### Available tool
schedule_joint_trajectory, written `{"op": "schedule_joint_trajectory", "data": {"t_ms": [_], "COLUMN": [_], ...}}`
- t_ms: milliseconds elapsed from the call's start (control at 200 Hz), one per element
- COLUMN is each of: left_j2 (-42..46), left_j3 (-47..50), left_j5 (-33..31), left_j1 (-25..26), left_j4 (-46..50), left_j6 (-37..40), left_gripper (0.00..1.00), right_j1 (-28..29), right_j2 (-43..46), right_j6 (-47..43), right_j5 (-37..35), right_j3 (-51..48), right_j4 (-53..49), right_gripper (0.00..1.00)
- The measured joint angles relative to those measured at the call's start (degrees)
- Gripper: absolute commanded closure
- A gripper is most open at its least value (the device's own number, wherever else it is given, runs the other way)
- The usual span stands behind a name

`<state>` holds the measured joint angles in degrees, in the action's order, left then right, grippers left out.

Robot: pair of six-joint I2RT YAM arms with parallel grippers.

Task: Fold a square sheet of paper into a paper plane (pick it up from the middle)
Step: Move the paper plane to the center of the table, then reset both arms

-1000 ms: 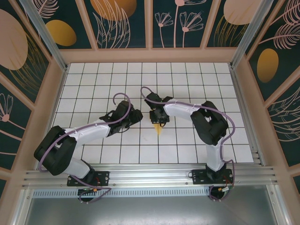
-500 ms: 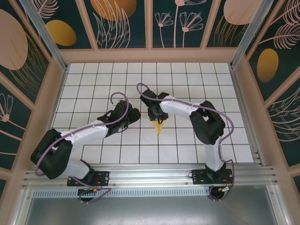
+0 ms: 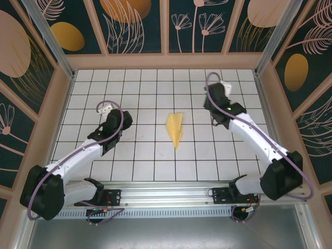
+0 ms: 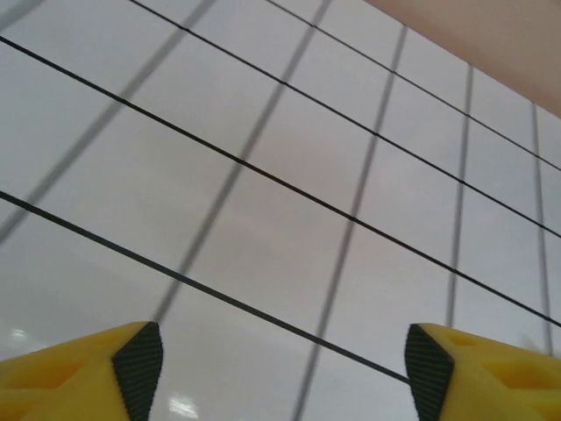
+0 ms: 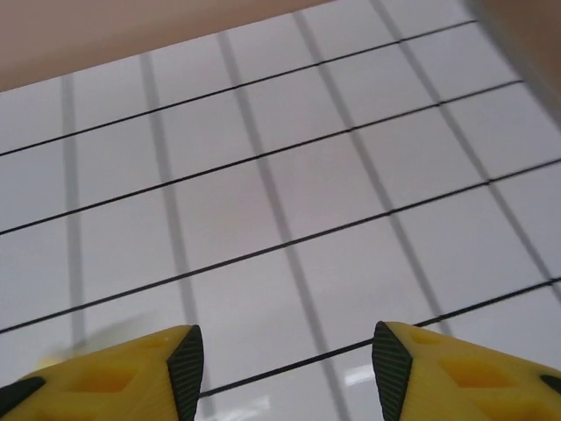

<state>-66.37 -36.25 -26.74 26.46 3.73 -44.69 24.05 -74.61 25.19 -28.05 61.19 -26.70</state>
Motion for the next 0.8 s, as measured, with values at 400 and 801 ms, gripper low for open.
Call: {"op": "schedule_joint_trajectory", "data": {"t_ms": [400,801], "left_j2": [2.58,6.64], "left_j3": [3.96,5.55], "left_j5": [-1.11,5.51], "left_j1": [-13.31,-14.93], "left_j4": [-0.59,-0.48], "left_j6": [7.04,8.52], "left_gripper": [0.15,0.12], "right_j1": [-10.69,5.49], "right_j2": [-7.56,-22.14], "right_j6": [-1.75,2.25], "right_j5": [38.27,46.31], "right_j3": [-11.85,-7.91], "right_j4": [14.34,20.55], "right_gripper": [0.43,0.41]}}
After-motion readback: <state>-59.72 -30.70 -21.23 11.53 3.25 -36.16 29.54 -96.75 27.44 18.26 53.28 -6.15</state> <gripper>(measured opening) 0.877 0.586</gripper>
